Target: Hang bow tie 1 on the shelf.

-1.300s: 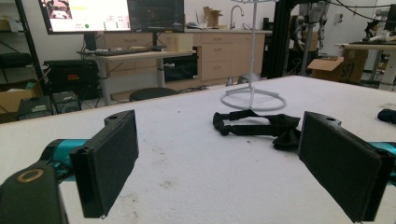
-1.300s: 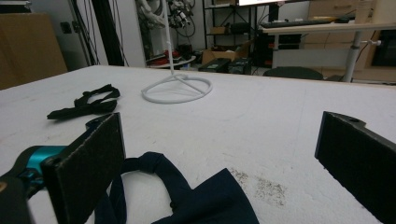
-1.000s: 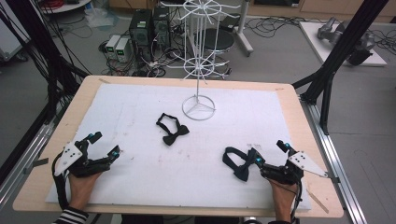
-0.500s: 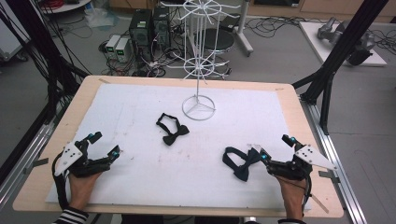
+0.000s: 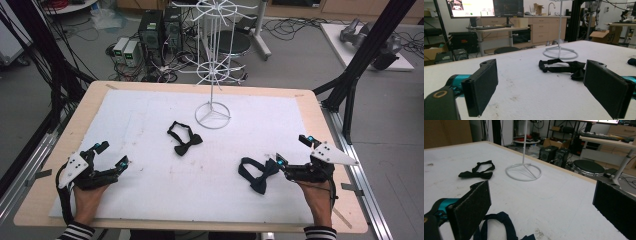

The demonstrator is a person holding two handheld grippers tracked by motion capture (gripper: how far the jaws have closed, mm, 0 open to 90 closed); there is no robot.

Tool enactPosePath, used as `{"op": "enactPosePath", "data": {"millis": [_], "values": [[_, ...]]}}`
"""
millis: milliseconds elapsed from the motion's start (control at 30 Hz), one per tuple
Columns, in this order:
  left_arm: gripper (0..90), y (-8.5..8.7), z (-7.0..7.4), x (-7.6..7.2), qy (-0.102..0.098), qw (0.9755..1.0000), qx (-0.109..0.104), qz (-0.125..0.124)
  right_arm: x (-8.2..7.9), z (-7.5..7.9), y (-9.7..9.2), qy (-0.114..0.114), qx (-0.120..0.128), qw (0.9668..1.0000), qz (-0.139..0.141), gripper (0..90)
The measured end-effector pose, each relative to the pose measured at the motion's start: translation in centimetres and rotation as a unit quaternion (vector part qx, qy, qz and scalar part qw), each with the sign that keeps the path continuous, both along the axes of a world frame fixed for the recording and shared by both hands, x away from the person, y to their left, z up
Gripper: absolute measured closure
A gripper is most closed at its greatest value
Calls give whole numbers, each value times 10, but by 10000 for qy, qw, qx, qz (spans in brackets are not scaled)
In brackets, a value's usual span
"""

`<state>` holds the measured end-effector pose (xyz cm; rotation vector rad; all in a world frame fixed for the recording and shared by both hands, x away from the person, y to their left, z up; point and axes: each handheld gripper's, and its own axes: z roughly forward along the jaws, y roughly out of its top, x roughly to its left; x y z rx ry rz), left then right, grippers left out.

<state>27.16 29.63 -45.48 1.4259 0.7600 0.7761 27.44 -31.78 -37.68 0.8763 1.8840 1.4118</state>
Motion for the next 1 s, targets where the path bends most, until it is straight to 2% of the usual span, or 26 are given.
{"op": "enactPosePath", "data": {"millis": [133,167,333,600,667,700,733,767,867,1000], "values": [[128,0,0,0,1,10000,16,-2,4,3,2,139,-185,9997,108,9],[128,0,0,0,1,10000,16,-2,6,3,3,97,-241,9996,147,9],[128,0,0,0,0,10000,14,-2,9,8,5,249,-382,9984,330,9],[128,0,0,0,-2,10000,36,14,20,20,7,480,-702,9932,798,9],[128,0,0,0,-2,10000,40,14,23,21,8,628,-917,9893,942,9],[128,0,0,0,-2,10000,40,14,23,21,8,628,-917,9893,942,9],[128,0,0,0,-3,10000,41,15,26,21,10,767,-1100,9854,1049,9],[128,0,0,0,3,10000,35,12,27,21,11,799,-1172,9839,1092,9],[128,0,0,0,-12,10000,38,7,31,21,13,902,-1294,9796,1242,9],[128,0,0,0,-7,10000,41,2,36,20,17,1061,-1464,9722,1487,10]]}}
